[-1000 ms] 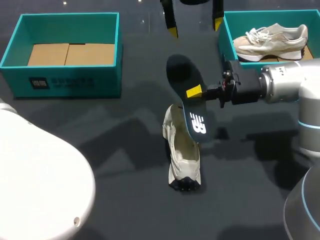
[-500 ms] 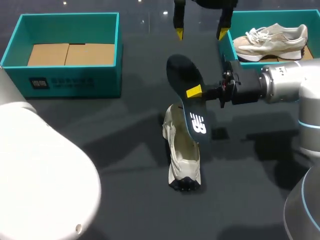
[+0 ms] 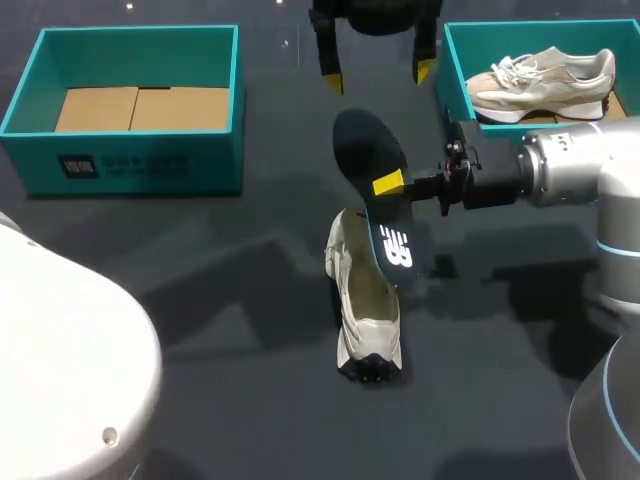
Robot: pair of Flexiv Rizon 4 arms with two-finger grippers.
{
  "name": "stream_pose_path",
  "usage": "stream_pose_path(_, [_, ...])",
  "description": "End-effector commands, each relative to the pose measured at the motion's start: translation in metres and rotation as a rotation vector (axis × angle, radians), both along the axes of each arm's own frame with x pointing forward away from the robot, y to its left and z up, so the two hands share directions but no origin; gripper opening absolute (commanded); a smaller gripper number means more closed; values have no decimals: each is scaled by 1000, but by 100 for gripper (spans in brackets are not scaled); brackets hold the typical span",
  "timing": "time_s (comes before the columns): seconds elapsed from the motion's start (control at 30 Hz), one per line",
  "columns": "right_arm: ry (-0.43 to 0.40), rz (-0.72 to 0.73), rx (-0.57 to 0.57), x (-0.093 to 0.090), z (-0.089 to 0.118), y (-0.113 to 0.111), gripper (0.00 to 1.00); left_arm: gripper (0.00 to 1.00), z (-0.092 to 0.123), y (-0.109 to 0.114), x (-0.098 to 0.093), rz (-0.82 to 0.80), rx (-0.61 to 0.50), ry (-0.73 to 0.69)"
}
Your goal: Take the shoe out of the shoebox, open the shoe tongue, remove and reinsert the insole, then place the shoe into the shoebox
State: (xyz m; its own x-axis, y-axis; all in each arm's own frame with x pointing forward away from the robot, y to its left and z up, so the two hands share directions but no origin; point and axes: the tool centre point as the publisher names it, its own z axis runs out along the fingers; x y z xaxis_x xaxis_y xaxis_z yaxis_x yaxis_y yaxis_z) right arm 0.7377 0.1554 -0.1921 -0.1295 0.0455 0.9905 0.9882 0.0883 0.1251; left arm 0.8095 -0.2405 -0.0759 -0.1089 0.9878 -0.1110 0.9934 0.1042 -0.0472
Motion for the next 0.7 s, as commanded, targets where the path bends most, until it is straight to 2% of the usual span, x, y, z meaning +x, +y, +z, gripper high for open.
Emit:
stream_pose_path(0.03, [0,-1,-1,-1,0,0,0,100,-7,25,-5,69,-698,-64])
stream_pose_path(0.13, [0,-1,-1,-1,0,0,0,100,-6,32,-7,78,-824,-69])
stream_pose_path(0.27, [0,-1,-1,-1,0,0,0,100,-3,40,-9,56,-909,-78])
stream_pose_path(0.7, [0,-1,-1,-1,0,0,0,100,-3,40,-9,56,-909,-78])
